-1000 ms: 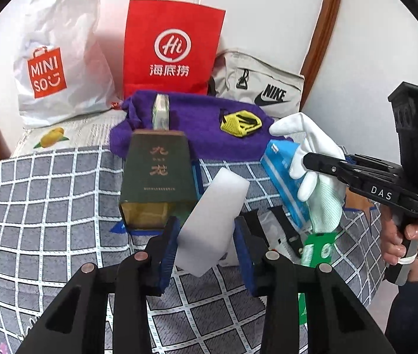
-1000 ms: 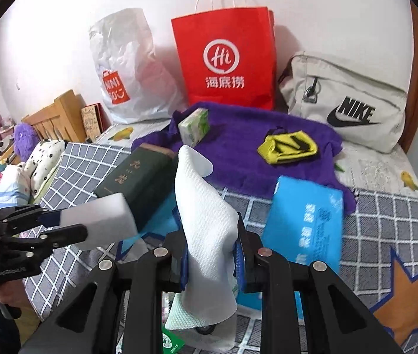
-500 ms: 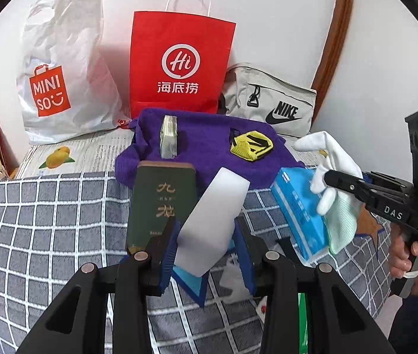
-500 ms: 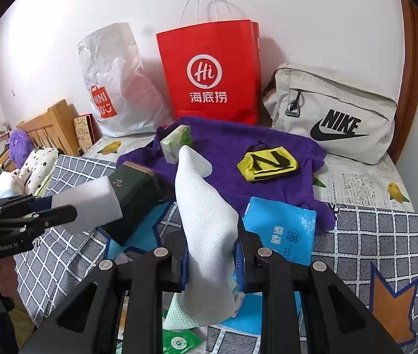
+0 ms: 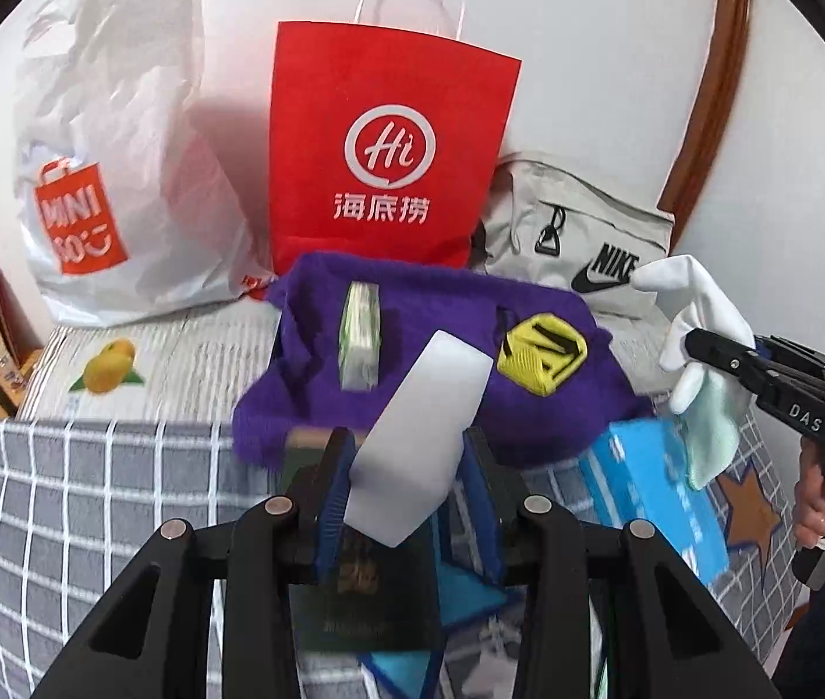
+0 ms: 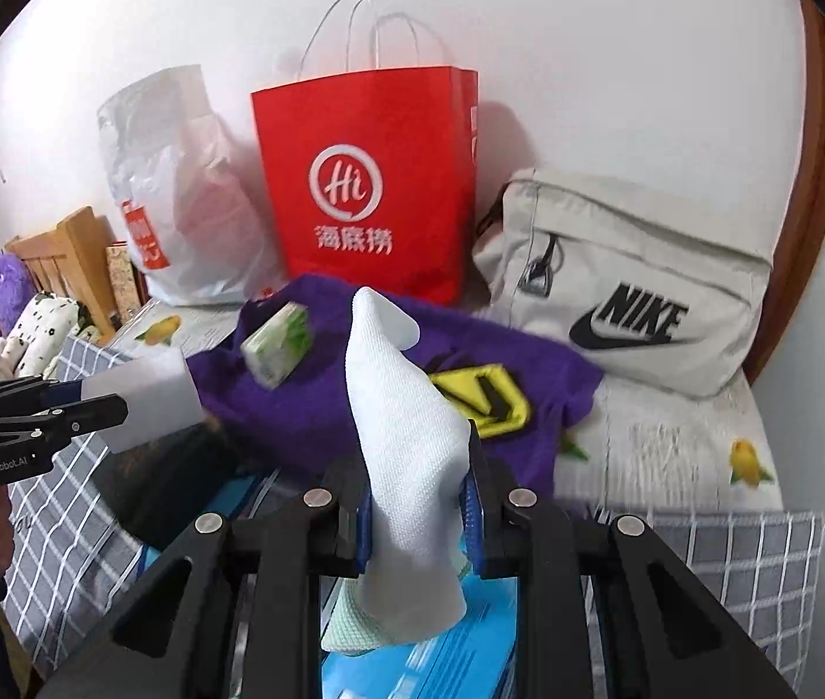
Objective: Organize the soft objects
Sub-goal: 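Carry the white sponge and white cloth up toward the purple towel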
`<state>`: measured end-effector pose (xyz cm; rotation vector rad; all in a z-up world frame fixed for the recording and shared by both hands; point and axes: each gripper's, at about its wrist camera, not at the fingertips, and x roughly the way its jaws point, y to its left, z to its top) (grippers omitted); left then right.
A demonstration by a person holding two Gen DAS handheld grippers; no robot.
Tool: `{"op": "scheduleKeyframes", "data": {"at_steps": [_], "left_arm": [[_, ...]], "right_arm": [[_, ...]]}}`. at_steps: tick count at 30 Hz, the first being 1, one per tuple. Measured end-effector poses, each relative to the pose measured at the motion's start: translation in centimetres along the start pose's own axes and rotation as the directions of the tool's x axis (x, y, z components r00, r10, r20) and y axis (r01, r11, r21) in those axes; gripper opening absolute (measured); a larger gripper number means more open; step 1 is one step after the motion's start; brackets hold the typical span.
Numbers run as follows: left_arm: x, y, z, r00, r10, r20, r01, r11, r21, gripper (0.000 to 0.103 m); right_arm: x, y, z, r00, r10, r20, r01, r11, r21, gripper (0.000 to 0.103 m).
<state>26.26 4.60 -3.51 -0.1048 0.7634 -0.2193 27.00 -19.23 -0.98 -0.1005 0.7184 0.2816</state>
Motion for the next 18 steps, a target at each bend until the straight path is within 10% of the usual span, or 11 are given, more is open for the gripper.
{"op": "scheduleKeyframes", "data": {"at_steps": [18], "left_arm": [[8.0,-0.3,7.7,0.998,-0.002,-0.055,0.002,1.0,0.004,0.036]], "right_arm": [[9.7,-3.4,4.5,0.993,-0.051,-0.111,0.05,0.999,-0.012,0.024]]}}
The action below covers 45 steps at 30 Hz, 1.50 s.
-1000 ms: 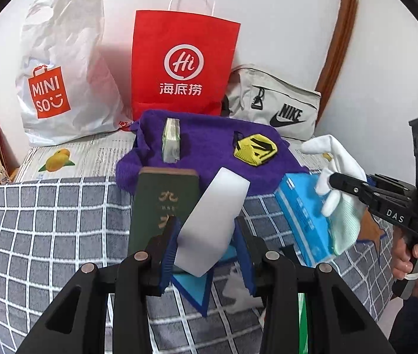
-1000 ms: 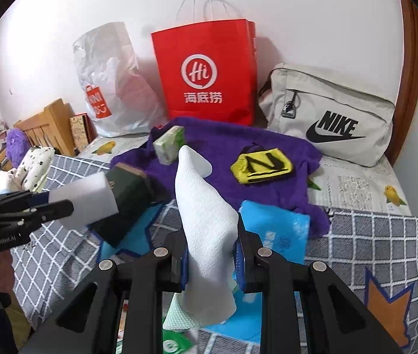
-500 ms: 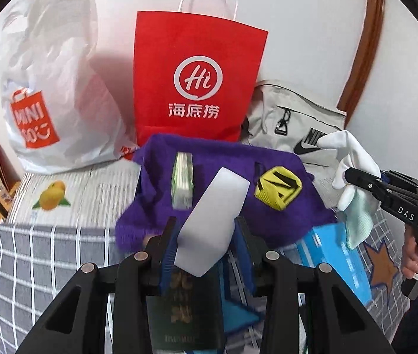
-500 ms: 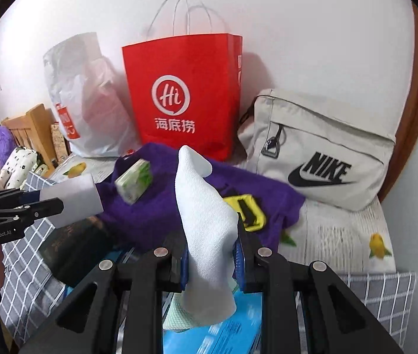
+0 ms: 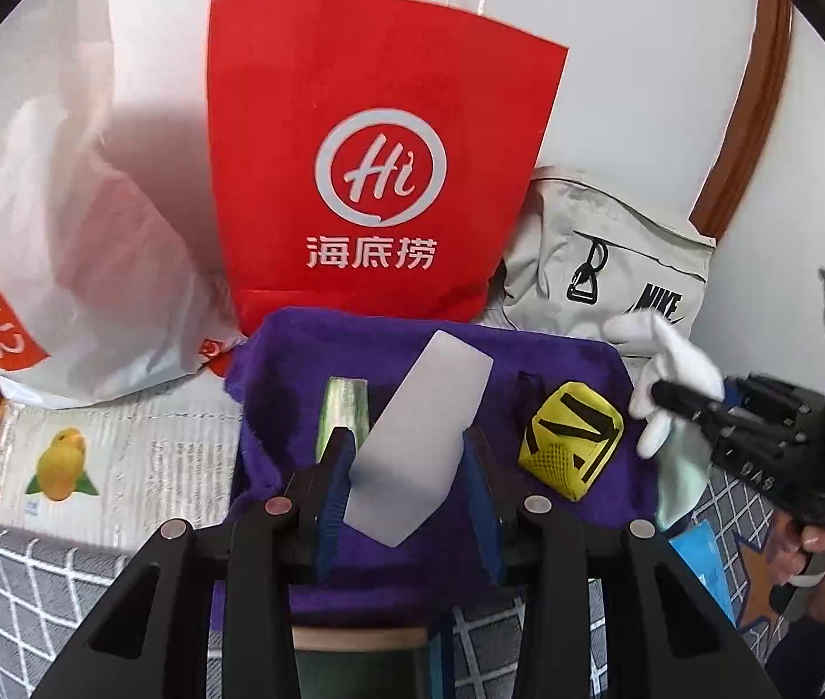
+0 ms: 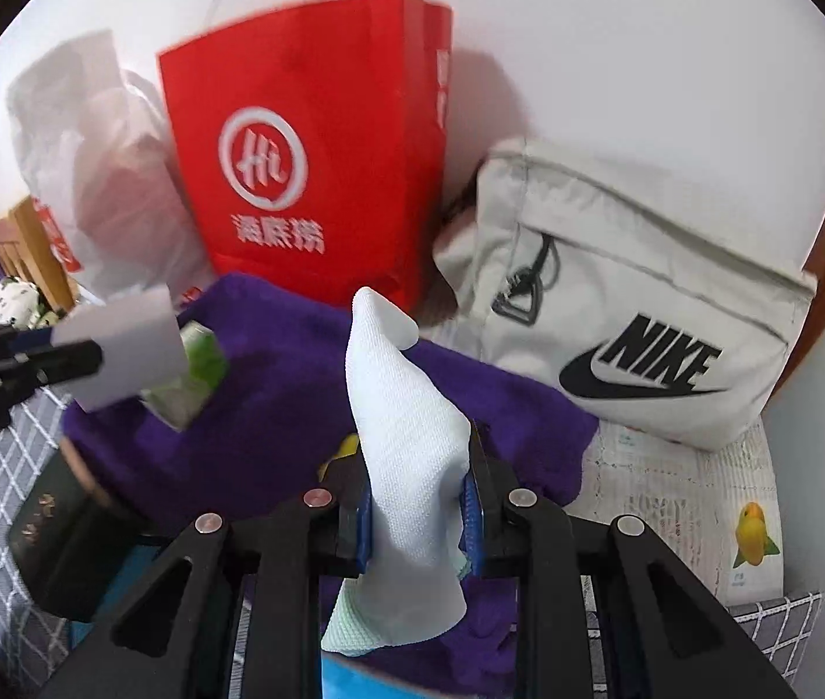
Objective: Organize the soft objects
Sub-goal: 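Carry the white sponge and white cloth up toward the purple towel, then release the sponge onto the towel with the left gripper while the right gripper releases the white cloth there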
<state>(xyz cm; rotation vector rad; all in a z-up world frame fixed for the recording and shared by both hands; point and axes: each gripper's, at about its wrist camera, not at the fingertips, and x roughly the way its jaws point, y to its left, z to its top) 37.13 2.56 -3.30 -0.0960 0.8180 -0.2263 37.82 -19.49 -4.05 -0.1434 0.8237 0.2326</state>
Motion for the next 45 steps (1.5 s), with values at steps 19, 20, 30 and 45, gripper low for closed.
{"op": "scheduleKeyframes", "data": {"at_steps": [19,20,30,45], "left_arm": [[4.1,-0.5,-0.7,0.991,-0.065,-0.115,0.066,0.998,0.002,0.036],[4.0,-0.8,-0.8,0.992,-0.061,-0.113,0.063,0.998,0.012,0.036],[4.1,-2.7,-1.2,0.987,-0.081,-0.135,0.089,0.995,0.05,0.036],[3.4,1.3,-0.3,0.994,-0.059,-0.097,0.054,0.997,-0.053,0.036]], "right_arm": [[5.7,0.0,-1.9,0.983,0.028,-0.183,-0.032,0.999,-0.019,0.033],[5.8,0.1,-1.9,0.983,0.029,-0.182,-0.034,0.999,-0.022,0.034],[5.2,0.1,-1.7,0.985,0.049,-0.168,-0.054,0.998,-0.022,0.049],[4.7,0.6,-1.1,0.989,0.051,-0.14,-0.055,0.998,-0.023,0.057]]}}
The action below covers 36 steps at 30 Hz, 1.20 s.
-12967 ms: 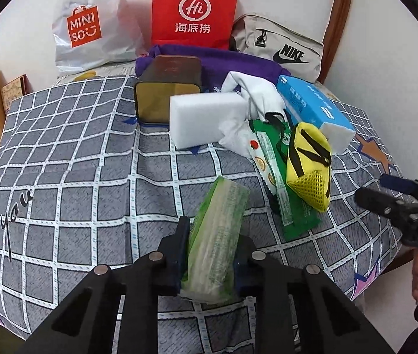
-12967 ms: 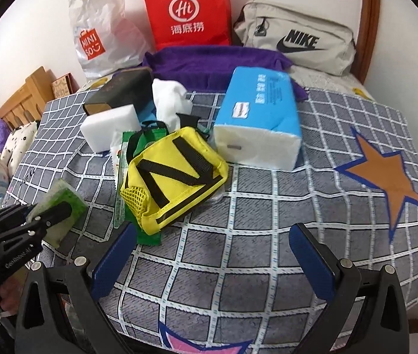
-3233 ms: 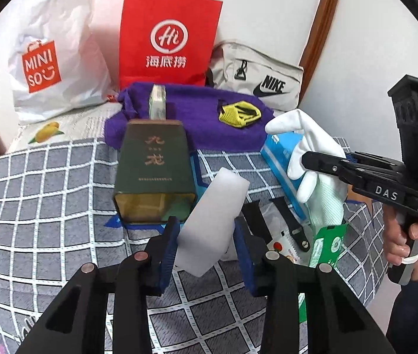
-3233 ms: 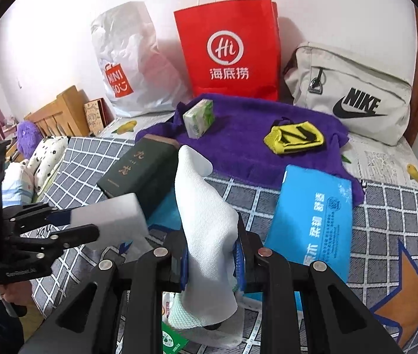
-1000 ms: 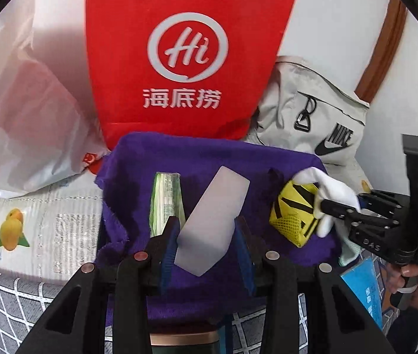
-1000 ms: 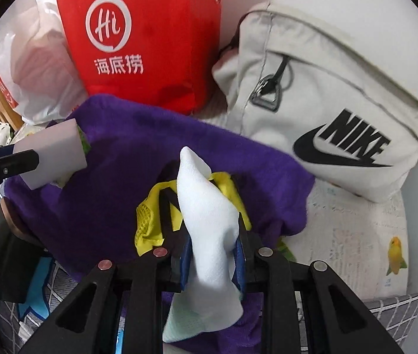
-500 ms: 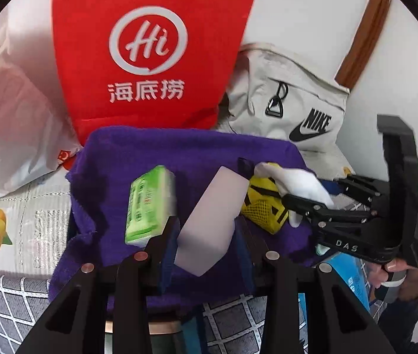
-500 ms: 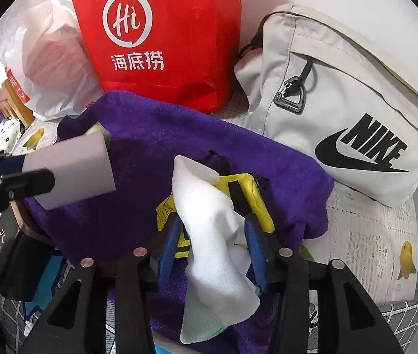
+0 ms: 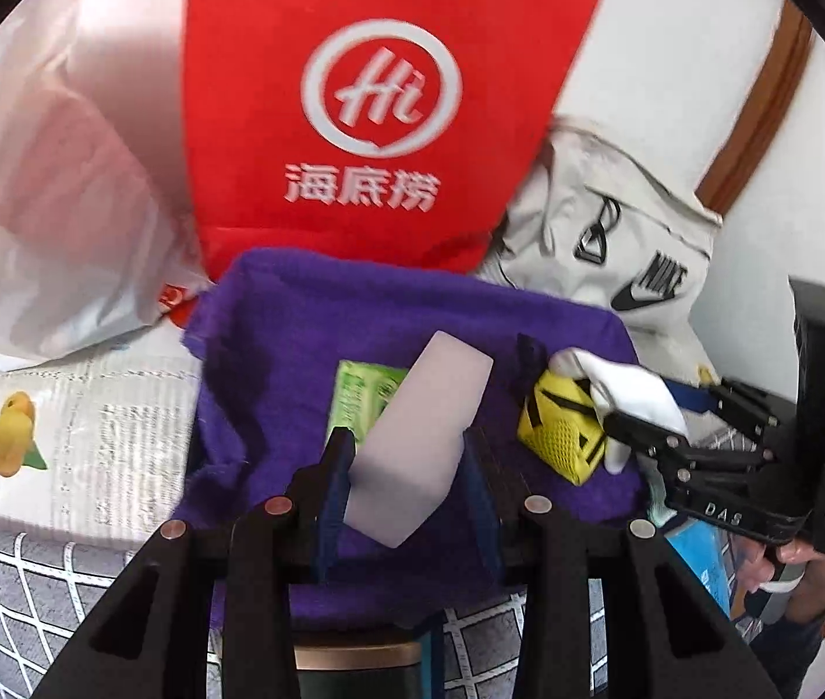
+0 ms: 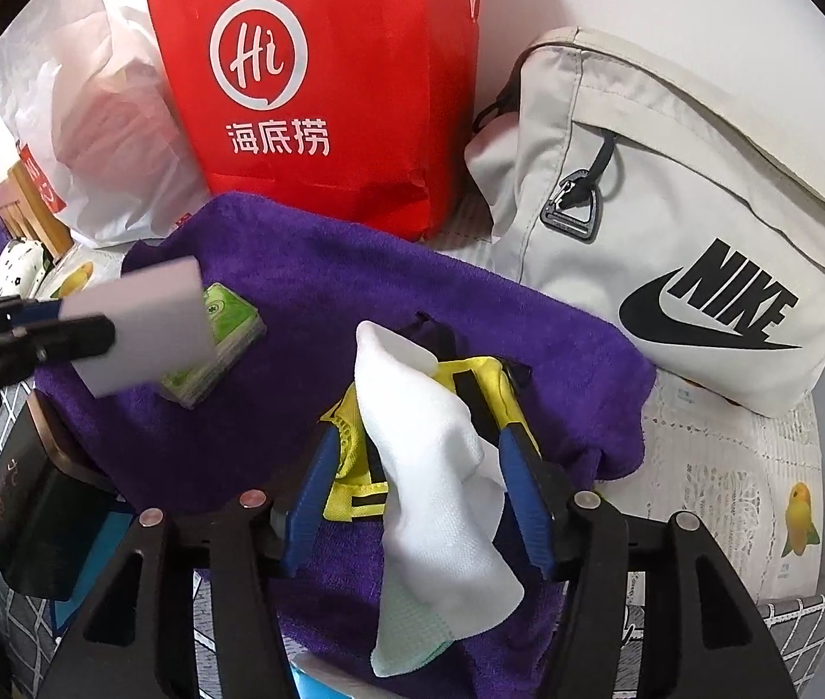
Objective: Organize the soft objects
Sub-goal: 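Release the sponge onto the towel with the left gripper while the right gripper releases the white cloth there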
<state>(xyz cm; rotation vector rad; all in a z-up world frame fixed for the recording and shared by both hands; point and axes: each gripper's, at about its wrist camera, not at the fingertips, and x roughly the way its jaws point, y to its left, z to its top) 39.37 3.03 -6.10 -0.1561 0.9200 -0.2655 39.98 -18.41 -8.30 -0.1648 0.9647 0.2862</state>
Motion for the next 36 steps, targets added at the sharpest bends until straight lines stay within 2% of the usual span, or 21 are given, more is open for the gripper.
{"op": "scheduleKeyframes", "data": {"at_steps": [5,13,16,18,21,25,36], "left_arm": [[0.7,1.8,0.1,0.992,0.123,0.006,-0.123,0.992,-0.031,0.036],[1.0,3.5,0.2,0.983,0.185,0.007,-0.184,0.98,-0.078,0.036],[1.4,3.7,0.1,0.986,0.163,-0.01,-0.164,0.983,-0.082,0.036],[1.8,3.3,0.0,0.984,0.176,-0.014,-0.176,0.981,-0.077,0.036],[2.0,2.8,0.0,0.981,0.192,-0.029,-0.194,0.979,-0.062,0.042],[1.1,2.3,0.0,0.977,0.21,-0.016,-0.211,0.976,-0.044,0.068],[-3.4,1.7,0.2,0.972,0.233,0.034,-0.231,0.971,-0.053,0.069]], "right_arm": [[0.1,0.1,0.0,1.0,-0.004,-0.003,0.004,1.0,-0.002,0.057],[0.2,0.2,0.1,1.0,-0.006,0.001,0.006,1.0,-0.004,0.058],[-0.1,0.2,0.1,1.0,-0.008,0.02,0.008,1.0,-0.004,0.058],[-0.4,0.2,0.1,1.0,-0.005,0.028,0.005,1.0,-0.006,0.059],[-0.8,0.2,0.1,0.999,-0.005,0.04,0.005,1.0,-0.007,0.059],[-1.3,0.4,0.1,0.999,-0.007,0.05,0.007,1.0,-0.014,0.059],[-4.8,2.4,-0.3,0.997,-0.022,0.078,0.026,0.998,-0.053,0.059]]}}
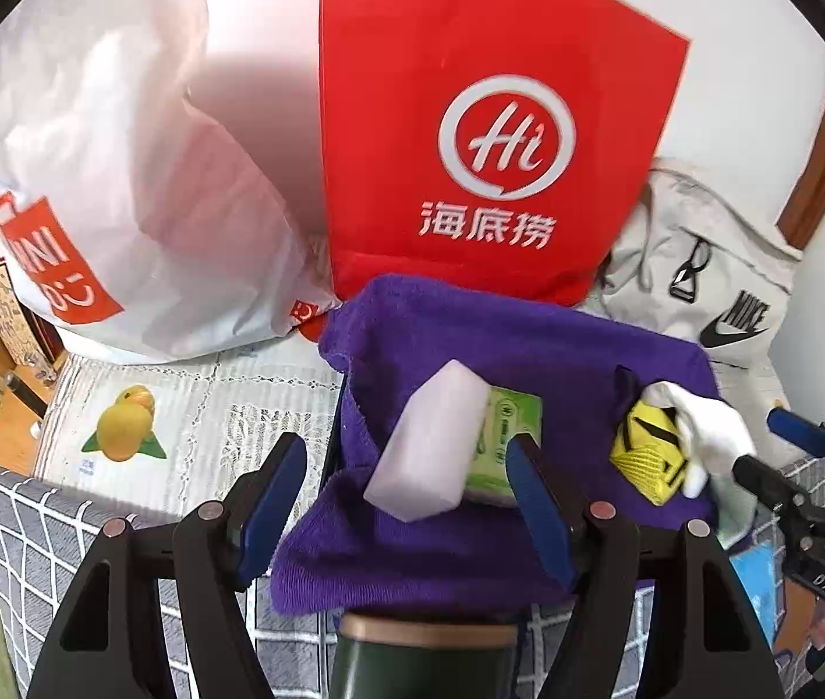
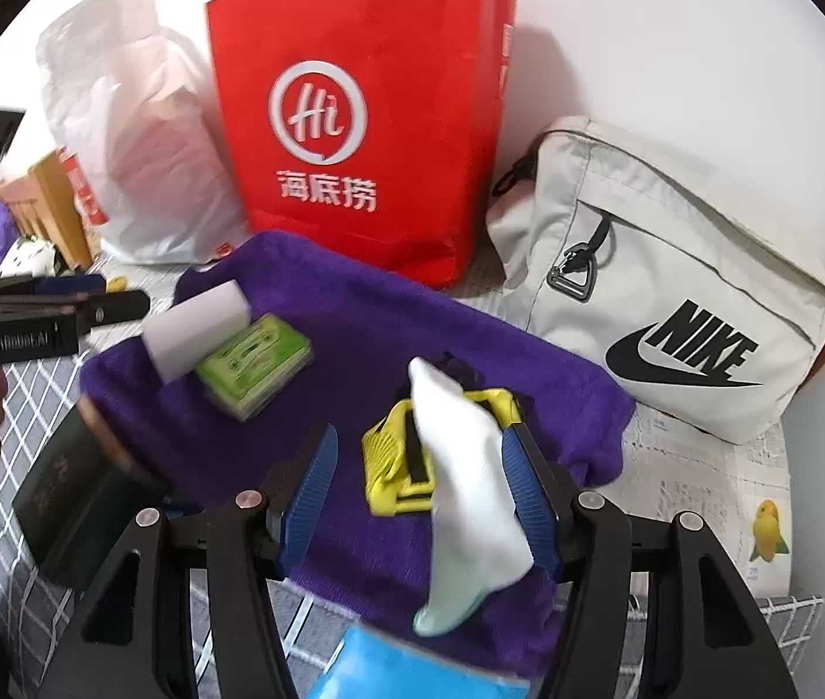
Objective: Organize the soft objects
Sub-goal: 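Release the sponge onto the towel with the left gripper while the right gripper releases the white cloth there, then move the left gripper to the orange-print packet while the right tool reaches the green packet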
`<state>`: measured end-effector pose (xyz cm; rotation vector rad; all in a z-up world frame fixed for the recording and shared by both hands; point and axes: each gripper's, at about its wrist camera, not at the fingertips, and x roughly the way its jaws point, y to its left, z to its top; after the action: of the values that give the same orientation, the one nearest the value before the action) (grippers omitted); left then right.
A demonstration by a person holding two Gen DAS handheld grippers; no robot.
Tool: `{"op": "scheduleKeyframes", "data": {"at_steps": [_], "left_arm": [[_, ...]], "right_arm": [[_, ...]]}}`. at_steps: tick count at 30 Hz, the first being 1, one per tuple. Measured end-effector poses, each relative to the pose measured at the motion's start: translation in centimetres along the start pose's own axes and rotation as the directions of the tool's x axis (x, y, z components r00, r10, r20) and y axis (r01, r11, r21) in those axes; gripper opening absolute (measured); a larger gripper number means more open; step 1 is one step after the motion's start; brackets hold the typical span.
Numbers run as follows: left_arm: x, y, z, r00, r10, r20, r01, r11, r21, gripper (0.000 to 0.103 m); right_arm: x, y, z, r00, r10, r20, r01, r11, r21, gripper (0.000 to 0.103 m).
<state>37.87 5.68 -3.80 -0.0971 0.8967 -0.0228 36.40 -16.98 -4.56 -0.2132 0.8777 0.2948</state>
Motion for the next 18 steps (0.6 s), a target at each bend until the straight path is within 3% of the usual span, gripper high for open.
{"op": "scheduleKeyframes", "data": {"at_steps": [9,18], "left_arm": [[-5.0,-1.2,-3.9,1.0,-0.02,-0.001,0.02,0.998,0.056,0.069],[-10.0,-2.8,-11.8,0.998,-0.064,-0.01,0.065,0.992,0.113,0.069]], "right_arm": [[-4.8,0.9,-3.8,1.0,-0.013,-0.001,0.013,0.999,0.035,0.059],[-9.8,3.4,-9.7,1.0,0.003,0.015,-0.004,0.998,0.069,0.059]]}}
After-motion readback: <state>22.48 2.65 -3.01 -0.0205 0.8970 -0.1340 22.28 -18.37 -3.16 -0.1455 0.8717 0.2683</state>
